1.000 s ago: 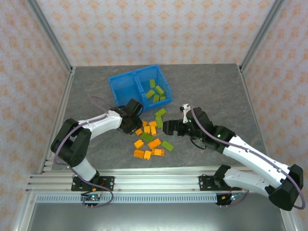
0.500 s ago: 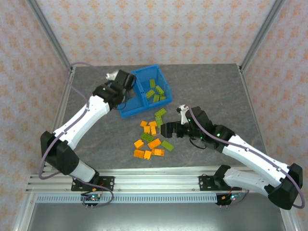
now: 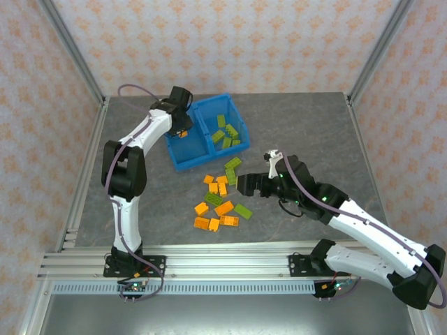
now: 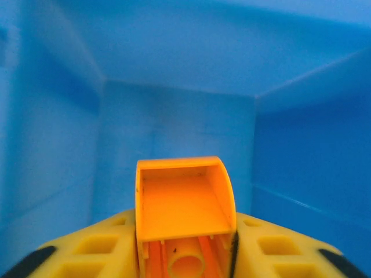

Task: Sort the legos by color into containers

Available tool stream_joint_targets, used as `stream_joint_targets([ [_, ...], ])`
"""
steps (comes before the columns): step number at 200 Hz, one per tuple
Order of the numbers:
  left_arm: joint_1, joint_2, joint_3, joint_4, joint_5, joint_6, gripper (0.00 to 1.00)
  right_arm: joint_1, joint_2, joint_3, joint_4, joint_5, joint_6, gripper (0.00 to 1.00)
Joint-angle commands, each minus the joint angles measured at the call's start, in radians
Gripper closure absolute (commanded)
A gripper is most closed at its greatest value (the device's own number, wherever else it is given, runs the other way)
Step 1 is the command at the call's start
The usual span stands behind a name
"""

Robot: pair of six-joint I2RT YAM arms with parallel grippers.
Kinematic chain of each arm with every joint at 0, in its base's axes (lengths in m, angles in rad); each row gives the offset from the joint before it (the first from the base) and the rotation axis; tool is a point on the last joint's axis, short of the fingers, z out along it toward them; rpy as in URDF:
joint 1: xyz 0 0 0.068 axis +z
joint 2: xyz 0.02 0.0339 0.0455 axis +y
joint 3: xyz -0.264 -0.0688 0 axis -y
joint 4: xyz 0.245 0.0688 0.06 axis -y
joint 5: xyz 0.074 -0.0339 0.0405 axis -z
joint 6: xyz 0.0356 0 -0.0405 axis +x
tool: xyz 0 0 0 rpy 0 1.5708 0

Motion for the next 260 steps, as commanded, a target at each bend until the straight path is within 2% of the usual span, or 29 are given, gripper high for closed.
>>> stream_joint_targets([
  [1,0.004,-0.021,0.065,-0.031,0.028,0.003,0.53,0.004,-0.011,0.033,-0.018,0.036,0.014,0.01],
  [44,0.003,-0.094,0.078,-0.080,0.043,0.006,0.44,0.004,-0.003,0.035,0.002,0.046,0.017,0.01],
  [60,0.004,-0.155,0.061,-0.106,0.064,0.004,0.45,0.004,0.010,0.041,0.004,0.047,0.012,0.01],
  [82,-0.015,-0.322,-0.078,-0.077,0.109,-0.024,0.46,0.004,0.032,0.048,0.004,0.053,0.008,0.01],
  [95,-0.057,-0.437,-0.190,-0.057,0.099,0.011,0.47,0.004,0.041,0.045,0.013,0.056,0.006,0.01],
  [111,-0.138,-0.570,-0.316,-0.062,0.069,0.129,0.48,0.004,0.049,0.037,0.022,0.058,0.006,0.01],
  [119,-0.181,-0.635,-0.384,-0.068,0.082,0.232,0.49,0.004,0.052,0.031,0.028,0.058,0.006,0.01],
  [142,-0.295,-0.795,-0.574,-0.125,0.207,0.487,0.47,0.004,0.059,0.040,0.011,0.051,-0.013,0.01],
  [156,-0.355,-0.876,-0.671,-0.174,0.233,0.638,0.41,0.004,0.057,0.058,-0.023,0.051,-0.035,0.01],
  [176,-0.381,-0.984,-0.784,-0.177,0.304,0.886,0.34,0.004,0.046,0.058,-0.038,0.055,-0.060,0.01],
  [189,-0.385,-1.043,-0.849,-0.133,0.312,0.990,0.32,0.003,0.043,0.062,-0.046,0.060,-0.064,0.01],
  [205,-0.386,-1.064,-0.905,-0.078,0.321,1.096,0.31,0.003,0.038,0.058,-0.053,0.064,-0.055,0.01],
  [221,-0.389,-1.016,-0.928,-0.042,0.358,1.146,0.31,0.003,0.023,0.038,-0.042,0.071,-0.036,0.01],
  [260,-0.404,-0.826,-0.917,0.022,0.370,1.075,0.31,0.004,-0.021,0.013,-0.039,0.089,-0.009,0.01],
])
